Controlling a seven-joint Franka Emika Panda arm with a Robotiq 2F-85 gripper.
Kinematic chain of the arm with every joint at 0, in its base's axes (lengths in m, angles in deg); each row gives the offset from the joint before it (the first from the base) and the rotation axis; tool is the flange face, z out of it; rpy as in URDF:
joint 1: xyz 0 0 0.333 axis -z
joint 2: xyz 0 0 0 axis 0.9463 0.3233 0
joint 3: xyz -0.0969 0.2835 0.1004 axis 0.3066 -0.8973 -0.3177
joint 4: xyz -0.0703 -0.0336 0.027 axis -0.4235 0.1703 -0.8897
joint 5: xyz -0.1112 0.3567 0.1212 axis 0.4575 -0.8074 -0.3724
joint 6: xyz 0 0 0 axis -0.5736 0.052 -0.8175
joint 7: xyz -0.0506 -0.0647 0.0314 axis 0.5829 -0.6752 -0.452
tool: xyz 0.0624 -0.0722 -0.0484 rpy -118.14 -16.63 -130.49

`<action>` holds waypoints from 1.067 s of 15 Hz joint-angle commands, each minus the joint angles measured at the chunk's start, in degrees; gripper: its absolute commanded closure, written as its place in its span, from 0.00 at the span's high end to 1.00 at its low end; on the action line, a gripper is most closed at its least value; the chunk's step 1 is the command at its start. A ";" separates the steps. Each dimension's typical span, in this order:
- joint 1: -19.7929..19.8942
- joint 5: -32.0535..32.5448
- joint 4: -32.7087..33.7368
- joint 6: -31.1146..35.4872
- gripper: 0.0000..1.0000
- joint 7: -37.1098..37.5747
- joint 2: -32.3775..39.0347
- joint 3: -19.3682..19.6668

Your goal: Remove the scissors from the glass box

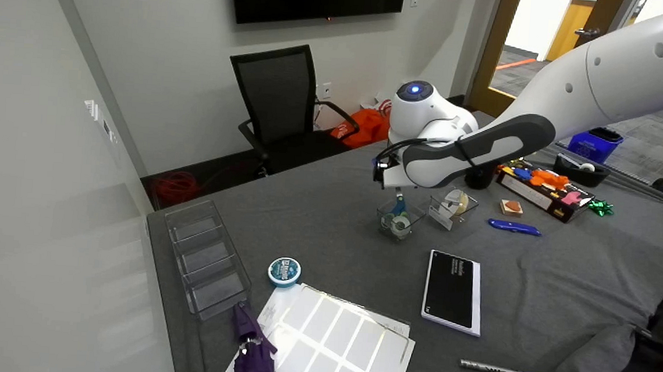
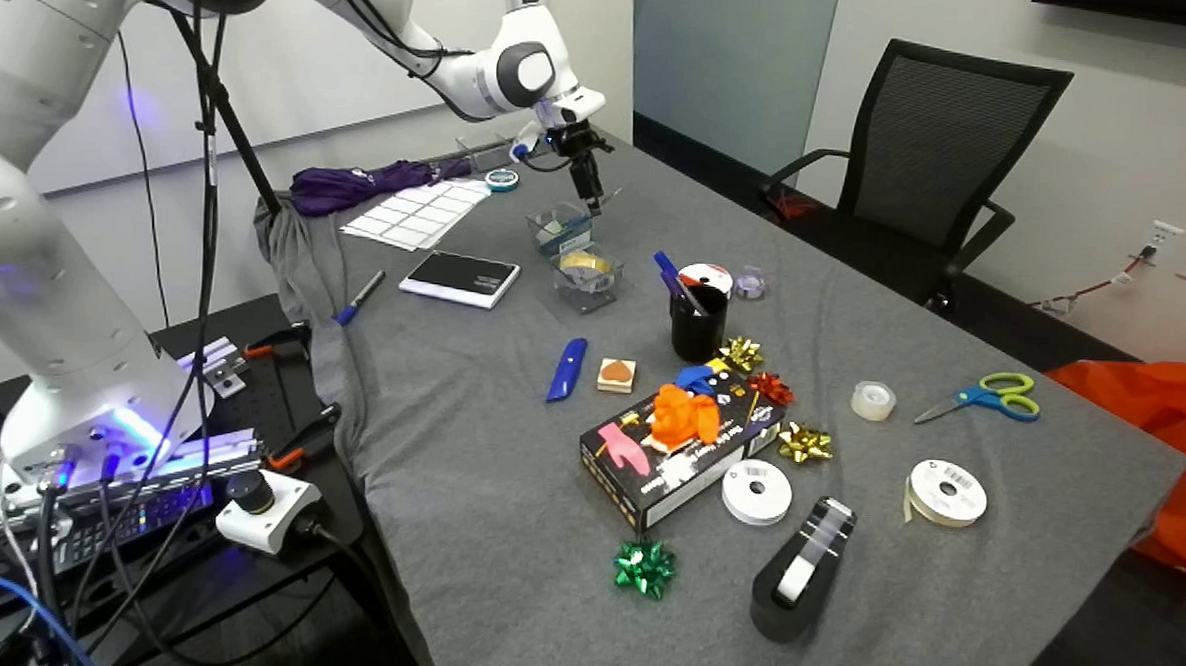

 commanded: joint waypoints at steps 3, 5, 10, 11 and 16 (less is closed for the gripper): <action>-1.03 0.99 0.80 0.65 0.74 4.04 2.24 1.23; -0.86 0.82 0.75 0.65 0.60 4.55 2.29 1.08; -0.79 1.04 0.34 1.09 0.25 5.06 2.12 1.12; -0.77 1.07 0.25 1.23 0.17 5.03 2.06 1.12; -0.64 1.14 -0.49 2.26 0.04 4.67 1.49 1.16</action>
